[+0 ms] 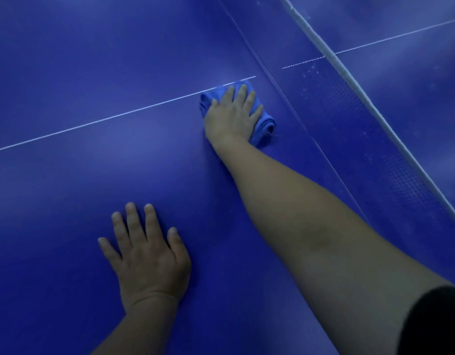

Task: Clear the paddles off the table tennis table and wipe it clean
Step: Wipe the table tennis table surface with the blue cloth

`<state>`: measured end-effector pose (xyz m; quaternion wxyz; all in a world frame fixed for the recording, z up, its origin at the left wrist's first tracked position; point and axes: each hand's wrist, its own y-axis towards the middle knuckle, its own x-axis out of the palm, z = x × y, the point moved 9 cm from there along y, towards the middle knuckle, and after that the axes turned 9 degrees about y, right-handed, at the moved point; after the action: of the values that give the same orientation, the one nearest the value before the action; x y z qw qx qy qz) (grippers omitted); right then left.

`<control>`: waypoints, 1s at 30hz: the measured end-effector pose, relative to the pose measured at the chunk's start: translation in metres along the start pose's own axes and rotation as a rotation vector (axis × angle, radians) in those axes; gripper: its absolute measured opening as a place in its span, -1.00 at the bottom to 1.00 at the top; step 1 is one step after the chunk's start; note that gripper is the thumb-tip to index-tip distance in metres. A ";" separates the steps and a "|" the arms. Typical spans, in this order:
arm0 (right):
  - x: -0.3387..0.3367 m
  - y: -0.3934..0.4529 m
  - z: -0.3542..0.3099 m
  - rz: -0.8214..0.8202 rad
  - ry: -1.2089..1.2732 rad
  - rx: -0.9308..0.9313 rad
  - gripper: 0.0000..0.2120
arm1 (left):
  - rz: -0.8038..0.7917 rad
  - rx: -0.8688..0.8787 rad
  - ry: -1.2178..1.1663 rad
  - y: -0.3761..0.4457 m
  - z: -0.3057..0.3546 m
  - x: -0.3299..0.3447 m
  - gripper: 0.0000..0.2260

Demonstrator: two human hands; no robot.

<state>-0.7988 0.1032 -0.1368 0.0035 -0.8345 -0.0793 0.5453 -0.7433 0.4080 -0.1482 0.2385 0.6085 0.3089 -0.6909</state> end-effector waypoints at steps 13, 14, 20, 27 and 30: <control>-0.053 -0.106 0.143 0.138 0.017 0.326 -0.44 | -0.056 0.006 0.020 -0.001 0.001 0.000 -0.35; -0.041 -0.088 0.115 0.096 0.020 0.232 -0.45 | -0.058 0.002 0.011 0.000 0.001 0.000 -0.35; -0.029 -0.194 0.127 0.038 -0.162 -0.085 -0.49 | -0.039 -0.004 0.010 -0.002 0.000 -0.001 -0.36; -0.056 -0.226 0.167 0.183 -0.151 0.178 -0.46 | -0.057 -0.001 0.016 -0.004 0.001 -0.002 -0.43; -0.010 -0.164 0.072 -0.010 -0.050 -0.106 -0.49 | -0.042 -0.004 0.022 -0.003 0.000 -0.003 -0.38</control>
<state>-0.8892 0.2582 -0.1413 -0.0399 -0.8192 -0.1122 0.5610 -0.7446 0.4098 -0.1452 0.2217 0.6091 0.3256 -0.6884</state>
